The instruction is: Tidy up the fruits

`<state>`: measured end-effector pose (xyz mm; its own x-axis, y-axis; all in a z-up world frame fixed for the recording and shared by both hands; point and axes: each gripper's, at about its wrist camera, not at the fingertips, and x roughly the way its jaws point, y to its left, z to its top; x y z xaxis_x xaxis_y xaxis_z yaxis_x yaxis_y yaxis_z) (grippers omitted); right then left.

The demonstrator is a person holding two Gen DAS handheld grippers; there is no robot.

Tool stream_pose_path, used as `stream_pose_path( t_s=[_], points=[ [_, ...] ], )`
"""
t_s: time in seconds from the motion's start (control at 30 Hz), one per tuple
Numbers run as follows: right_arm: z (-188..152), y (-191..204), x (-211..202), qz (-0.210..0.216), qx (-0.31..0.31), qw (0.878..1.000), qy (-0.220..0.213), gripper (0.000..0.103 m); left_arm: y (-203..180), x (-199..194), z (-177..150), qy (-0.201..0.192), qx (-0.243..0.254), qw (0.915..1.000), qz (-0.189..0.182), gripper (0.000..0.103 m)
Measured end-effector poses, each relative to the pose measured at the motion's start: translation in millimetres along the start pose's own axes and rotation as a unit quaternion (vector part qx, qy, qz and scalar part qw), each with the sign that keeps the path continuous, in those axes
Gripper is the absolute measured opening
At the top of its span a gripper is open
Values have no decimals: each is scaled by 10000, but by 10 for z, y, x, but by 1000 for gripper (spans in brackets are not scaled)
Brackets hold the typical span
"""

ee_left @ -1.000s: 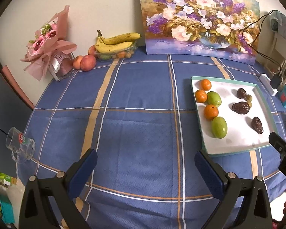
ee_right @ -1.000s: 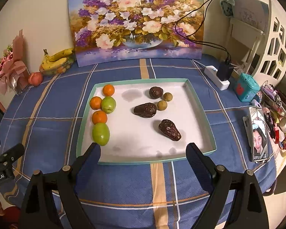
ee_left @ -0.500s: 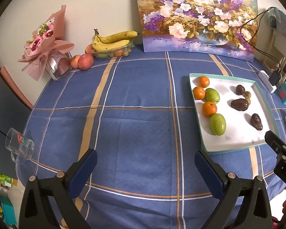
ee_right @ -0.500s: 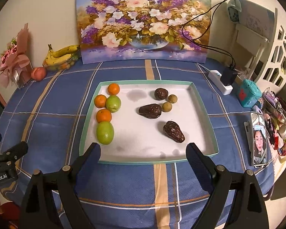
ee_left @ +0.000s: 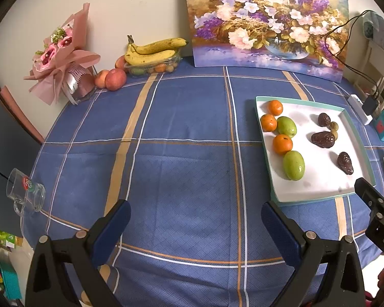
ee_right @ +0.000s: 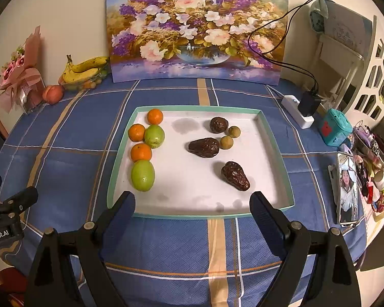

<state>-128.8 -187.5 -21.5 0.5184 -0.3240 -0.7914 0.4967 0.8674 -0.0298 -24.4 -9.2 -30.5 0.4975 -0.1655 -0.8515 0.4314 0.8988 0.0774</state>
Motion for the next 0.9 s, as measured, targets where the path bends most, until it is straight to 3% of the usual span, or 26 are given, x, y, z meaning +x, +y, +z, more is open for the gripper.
stream_pose_path(
  t_s=[0.9],
  points=[
    [-4, 36, 18, 21, -88, 9999, 47, 91, 10, 19, -13, 38, -5, 10000, 6, 103]
  ],
)
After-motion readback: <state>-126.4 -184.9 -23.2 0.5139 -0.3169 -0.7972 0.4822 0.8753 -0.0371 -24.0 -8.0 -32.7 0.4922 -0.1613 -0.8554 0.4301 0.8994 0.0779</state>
